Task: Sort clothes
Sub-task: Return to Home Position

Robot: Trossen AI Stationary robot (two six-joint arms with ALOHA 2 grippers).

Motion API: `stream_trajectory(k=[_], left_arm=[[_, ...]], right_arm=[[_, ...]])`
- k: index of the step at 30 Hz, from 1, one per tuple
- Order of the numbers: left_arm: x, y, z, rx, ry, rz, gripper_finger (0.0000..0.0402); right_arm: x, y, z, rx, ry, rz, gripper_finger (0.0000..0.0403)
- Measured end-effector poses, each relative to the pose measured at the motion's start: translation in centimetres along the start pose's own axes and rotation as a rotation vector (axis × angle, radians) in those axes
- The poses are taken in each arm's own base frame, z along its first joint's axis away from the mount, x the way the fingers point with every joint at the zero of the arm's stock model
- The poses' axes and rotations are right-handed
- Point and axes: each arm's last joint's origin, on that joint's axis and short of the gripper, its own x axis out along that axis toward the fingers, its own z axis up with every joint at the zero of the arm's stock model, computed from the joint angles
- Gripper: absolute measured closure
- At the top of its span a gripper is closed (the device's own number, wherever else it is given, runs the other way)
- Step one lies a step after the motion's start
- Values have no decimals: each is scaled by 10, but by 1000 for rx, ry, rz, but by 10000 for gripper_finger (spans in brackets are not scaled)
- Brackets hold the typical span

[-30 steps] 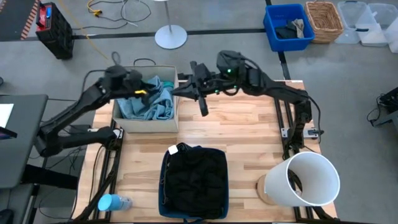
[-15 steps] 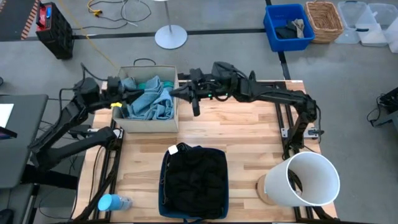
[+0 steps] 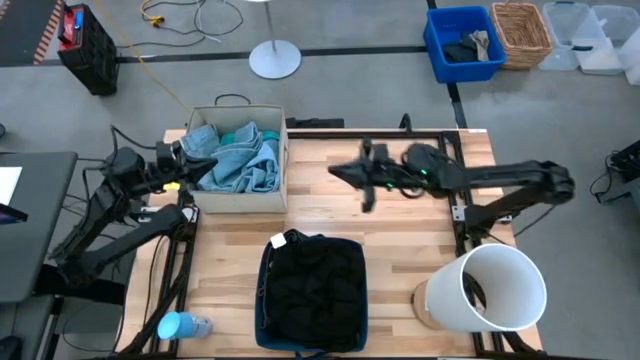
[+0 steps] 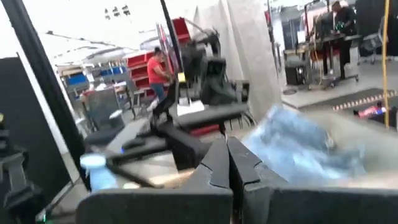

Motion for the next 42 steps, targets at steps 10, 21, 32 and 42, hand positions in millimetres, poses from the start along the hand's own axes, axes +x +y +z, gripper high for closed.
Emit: stream_trajectory(k=[10,21,32,42], left_arm=[[4,8,-30,-35,-13,-8,401],[18,7,-57,14,10,-189,401],[44,-9,-91,29,5,-253,401],[53,-47,-106,140,58,-352,402]], right_arm=[[-107,-10,-73,-7,-24,31,403],[-159,-24,-130,-84,-59,42,403],[-173,-31,-154,-133,-7,31,403],[-174,-32,-157,-188,14,25,403]])
